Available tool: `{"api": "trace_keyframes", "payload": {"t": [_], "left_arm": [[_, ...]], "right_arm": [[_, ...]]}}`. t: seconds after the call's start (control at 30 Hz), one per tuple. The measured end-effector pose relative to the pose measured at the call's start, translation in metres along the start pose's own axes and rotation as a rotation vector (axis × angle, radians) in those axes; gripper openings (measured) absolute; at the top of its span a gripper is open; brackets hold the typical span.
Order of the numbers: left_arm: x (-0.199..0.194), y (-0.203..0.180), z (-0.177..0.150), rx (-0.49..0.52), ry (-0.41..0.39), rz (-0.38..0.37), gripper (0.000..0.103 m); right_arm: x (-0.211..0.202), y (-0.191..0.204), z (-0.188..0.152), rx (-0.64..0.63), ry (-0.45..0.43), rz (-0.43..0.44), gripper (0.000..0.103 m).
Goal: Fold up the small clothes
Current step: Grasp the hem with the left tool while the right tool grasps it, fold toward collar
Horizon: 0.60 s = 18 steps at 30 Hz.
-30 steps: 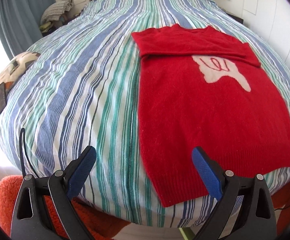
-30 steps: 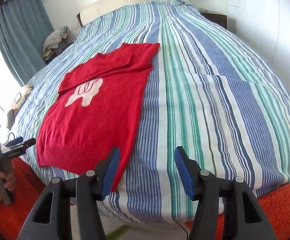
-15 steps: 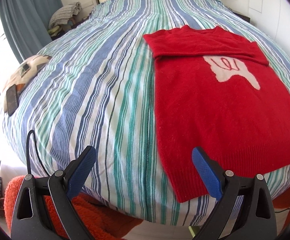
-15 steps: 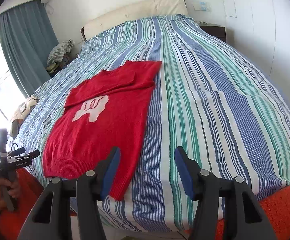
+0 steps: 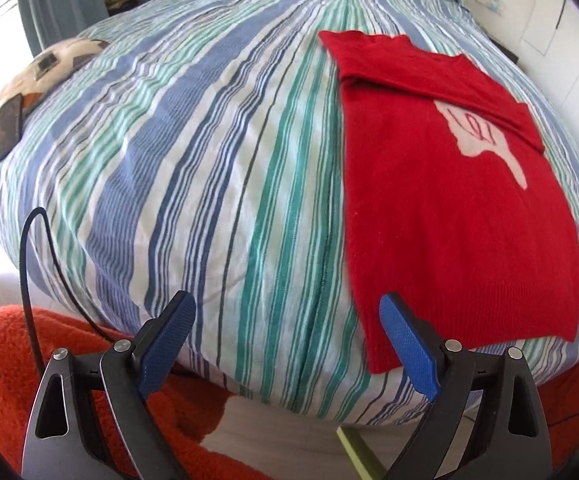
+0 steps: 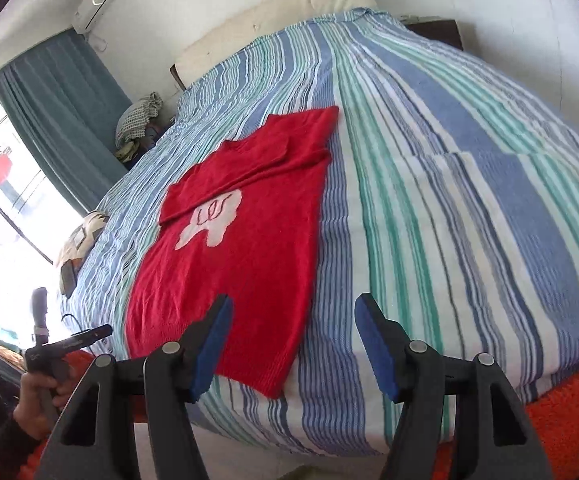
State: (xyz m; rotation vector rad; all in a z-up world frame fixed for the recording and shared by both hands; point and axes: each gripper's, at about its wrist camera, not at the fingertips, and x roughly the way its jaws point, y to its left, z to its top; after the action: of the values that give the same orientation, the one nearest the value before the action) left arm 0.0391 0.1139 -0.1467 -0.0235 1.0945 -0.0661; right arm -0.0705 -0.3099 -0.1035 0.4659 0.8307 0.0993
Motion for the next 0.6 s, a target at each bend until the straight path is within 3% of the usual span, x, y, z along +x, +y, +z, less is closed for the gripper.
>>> {"api": "trace_keyframes", "payload": {"t": [0.1, 0.2, 0.3, 0.33, 0.4, 0.43, 0.47, 0.5, 0.6], "left_arm": [[0.008, -0.011, -0.005, 0.041, 0.014, 0.01, 0.094], [0.023, -0.02, -0.011, 0.058, 0.082, -0.002, 0.092], [0.035, -0.026, -0.016, 0.064, 0.166, -0.067, 0.068], [0.038, -0.028, -0.018, 0.064, 0.195, -0.092, 0.054], [0.038, -0.032, -0.019, 0.074, 0.199, -0.083, 0.045], [0.037, -0.032, -0.018, 0.073, 0.195, -0.083, 0.031], [0.037, -0.03, -0.016, 0.053, 0.199, -0.125, 0.002], [0.036, -0.026, -0.014, 0.022, 0.209, -0.159, 0.001], [0.027, -0.019, -0.011, -0.027, 0.188, -0.227, 0.0]], "right_arm": [[0.026, 0.01, -0.011, -0.019, 0.138, 0.08, 0.063], [0.06, 0.016, -0.028, -0.04, 0.304, 0.065, 0.063], [0.075, 0.012, -0.034, -0.001, 0.352, 0.09, 0.063], [0.077, 0.009, -0.034, 0.029, 0.351, 0.113, 0.063], [0.083, 0.0, -0.033, 0.096, 0.345, 0.153, 0.061], [0.085, -0.004, -0.034, 0.127, 0.344, 0.171, 0.046], [0.087, -0.008, -0.035, 0.153, 0.349, 0.18, 0.015], [0.089, -0.012, -0.036, 0.172, 0.354, 0.174, 0.004], [0.078, -0.015, -0.031, 0.197, 0.307, 0.191, 0.005]]}}
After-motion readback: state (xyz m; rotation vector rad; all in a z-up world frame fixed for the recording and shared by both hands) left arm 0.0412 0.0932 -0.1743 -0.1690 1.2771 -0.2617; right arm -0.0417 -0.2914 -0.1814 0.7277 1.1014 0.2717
